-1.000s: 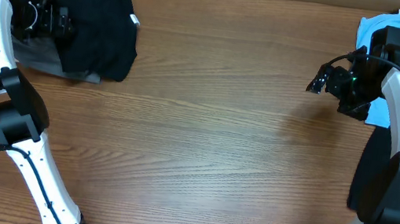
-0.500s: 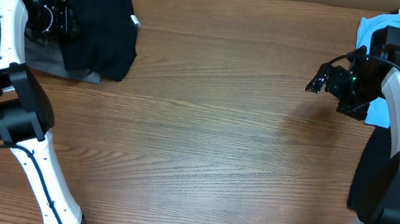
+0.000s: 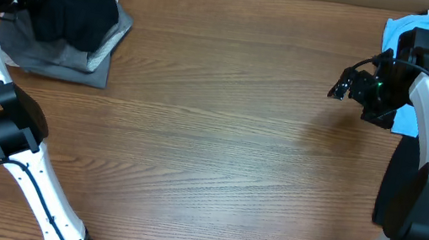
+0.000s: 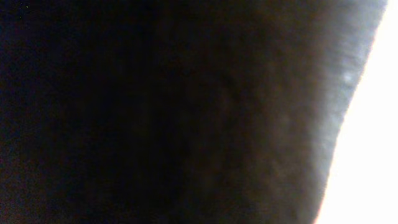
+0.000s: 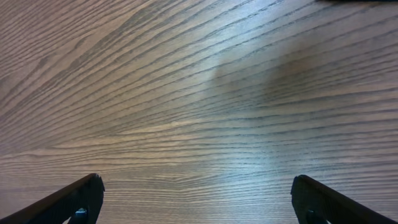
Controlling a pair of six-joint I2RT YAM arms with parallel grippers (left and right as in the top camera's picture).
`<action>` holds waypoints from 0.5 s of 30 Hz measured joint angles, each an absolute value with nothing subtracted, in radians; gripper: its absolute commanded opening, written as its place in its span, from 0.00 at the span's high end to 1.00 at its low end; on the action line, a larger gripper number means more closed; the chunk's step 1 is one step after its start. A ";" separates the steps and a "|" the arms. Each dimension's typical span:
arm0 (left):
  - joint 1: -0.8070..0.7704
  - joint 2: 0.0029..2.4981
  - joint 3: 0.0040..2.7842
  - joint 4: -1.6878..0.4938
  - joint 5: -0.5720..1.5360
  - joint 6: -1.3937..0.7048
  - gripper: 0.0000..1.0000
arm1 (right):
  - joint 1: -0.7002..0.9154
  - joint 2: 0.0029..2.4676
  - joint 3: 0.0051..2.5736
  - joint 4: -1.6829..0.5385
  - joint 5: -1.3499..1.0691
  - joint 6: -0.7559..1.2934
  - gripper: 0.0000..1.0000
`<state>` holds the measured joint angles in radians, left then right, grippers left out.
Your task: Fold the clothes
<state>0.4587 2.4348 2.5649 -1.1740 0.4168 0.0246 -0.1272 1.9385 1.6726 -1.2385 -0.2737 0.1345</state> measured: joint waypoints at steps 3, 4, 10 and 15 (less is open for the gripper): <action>0.459 2.435 2.565 -1.183 0.362 0.028 0.15 | -0.127 1.938 1.673 -1.238 -0.274 0.134 0.00; 0.459 2.435 2.565 -1.184 0.346 0.033 0.00 | -0.127 1.938 1.673 -1.238 -0.274 0.134 0.00; 0.459 2.435 2.565 -1.188 0.224 0.034 0.00 | -0.127 1.938 1.673 -1.241 -0.274 0.134 0.00; 0.466 2.435 2.565 -1.197 0.167 0.019 0.00 | -0.127 1.938 1.673 -1.254 -0.274 0.134 0.00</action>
